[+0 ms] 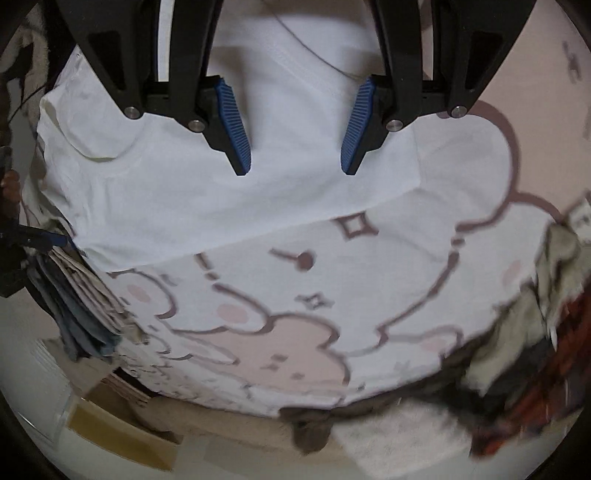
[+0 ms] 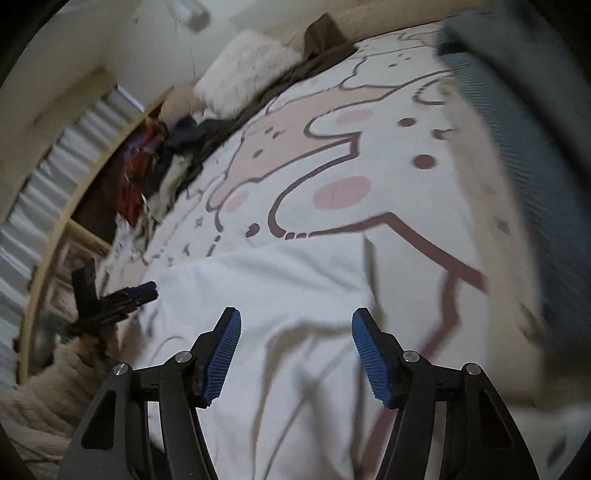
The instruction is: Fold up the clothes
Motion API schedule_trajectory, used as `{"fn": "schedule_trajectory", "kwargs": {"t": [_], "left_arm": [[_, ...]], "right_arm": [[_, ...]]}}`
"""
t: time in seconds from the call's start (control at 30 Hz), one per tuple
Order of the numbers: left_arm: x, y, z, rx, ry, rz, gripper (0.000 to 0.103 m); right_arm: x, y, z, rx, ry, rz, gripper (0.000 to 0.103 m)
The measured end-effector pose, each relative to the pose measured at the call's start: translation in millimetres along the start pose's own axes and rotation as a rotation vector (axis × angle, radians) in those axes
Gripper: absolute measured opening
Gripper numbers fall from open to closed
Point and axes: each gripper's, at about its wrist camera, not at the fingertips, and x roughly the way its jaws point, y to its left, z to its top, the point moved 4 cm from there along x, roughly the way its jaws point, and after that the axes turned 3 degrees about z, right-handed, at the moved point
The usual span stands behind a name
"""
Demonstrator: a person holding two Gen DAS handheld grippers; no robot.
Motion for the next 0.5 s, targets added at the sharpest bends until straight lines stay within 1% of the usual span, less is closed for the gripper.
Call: {"fn": "schedule_trajectory", "kwargs": {"t": [0.07, 0.1, 0.17, 0.23, 0.33, 0.4, 0.5], "left_arm": [[-21, -24, 4, 0.063, -0.043, -0.002, 0.051], [-31, -39, 6, 0.089, -0.059, -0.022, 0.051], [-46, -68, 8, 0.128, -0.083, -0.080, 0.051], [-59, -100, 9, 0.165, -0.103, -0.155, 0.051], [-62, -150, 2, 0.199, -0.108, -0.285, 0.051], [-58, -179, -7, 0.227, -0.105, -0.348, 0.051], [-46, -220, -24, 0.263, -0.076, -0.439, 0.051]], "right_arm": [[-13, -9, -11, 0.071, -0.002, 0.030, 0.063], [-19, -14, -19, 0.117, -0.003, 0.047, 0.063], [-31, -25, -36, 0.205, -0.004, 0.084, 0.063], [-35, -31, -54, 0.275, 0.003, 0.127, 0.063], [-37, -34, -77, 0.345, 0.015, 0.183, 0.063], [-36, -35, -89, 0.400, 0.005, 0.236, 0.063], [-32, -36, -95, 0.465, -0.001, 0.302, 0.063]]}}
